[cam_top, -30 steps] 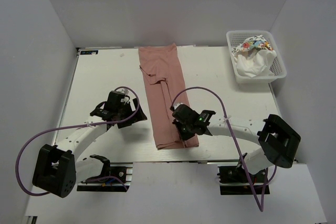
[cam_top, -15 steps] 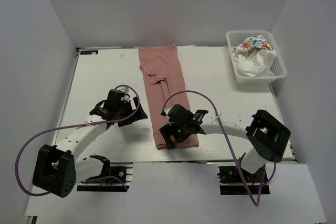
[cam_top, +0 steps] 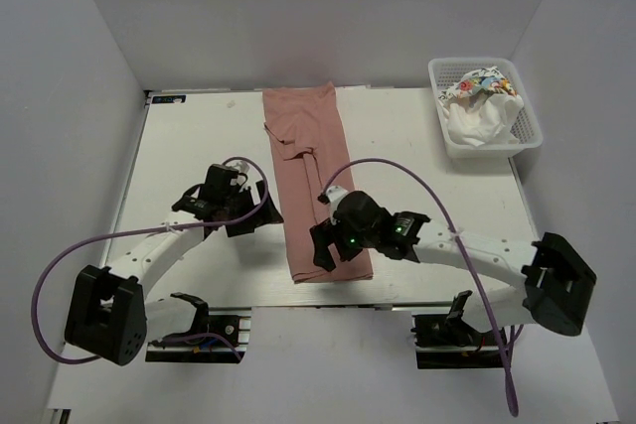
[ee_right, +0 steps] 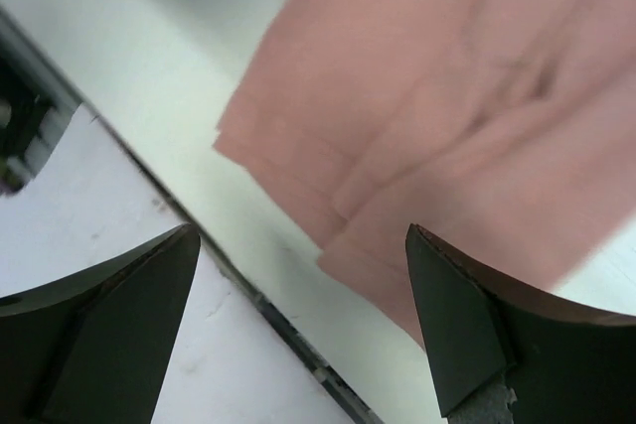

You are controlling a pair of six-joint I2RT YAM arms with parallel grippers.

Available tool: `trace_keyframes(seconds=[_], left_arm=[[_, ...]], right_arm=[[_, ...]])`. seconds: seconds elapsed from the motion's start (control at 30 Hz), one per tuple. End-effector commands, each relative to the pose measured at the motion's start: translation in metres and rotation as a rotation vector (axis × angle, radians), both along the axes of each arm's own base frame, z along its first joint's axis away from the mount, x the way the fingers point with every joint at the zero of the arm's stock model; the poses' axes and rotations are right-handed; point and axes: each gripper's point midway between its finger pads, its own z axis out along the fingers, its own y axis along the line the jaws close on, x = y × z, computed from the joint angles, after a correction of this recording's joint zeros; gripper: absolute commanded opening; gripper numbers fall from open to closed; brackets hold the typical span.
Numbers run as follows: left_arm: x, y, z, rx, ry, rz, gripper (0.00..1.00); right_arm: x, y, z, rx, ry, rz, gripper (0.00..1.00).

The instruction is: Fold and stack the t-shirts

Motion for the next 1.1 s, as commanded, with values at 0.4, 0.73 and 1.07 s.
trace_keyframes(seconds=[0.4,0.73,1.07], left_arm=[[-0.078,-0.062,-0.032,-0.104,0.202,-0.293,1.0],[-0.106,-0.062,-0.053,-0.001,0.266,-0.32,0.94],[-0.118,-0.064,-0.075,0.018,0.316,-0.354,0.73]], right_arm=[[0.02,-0.104,-0.023,-0.112,0.029,-0.491,0.9],[0.007,-0.098,-0.037,-0.084,0.145,-0.449,0.9],[0.0,-0.099,-0.046,-0.068,0.178,-0.431,0.9]])
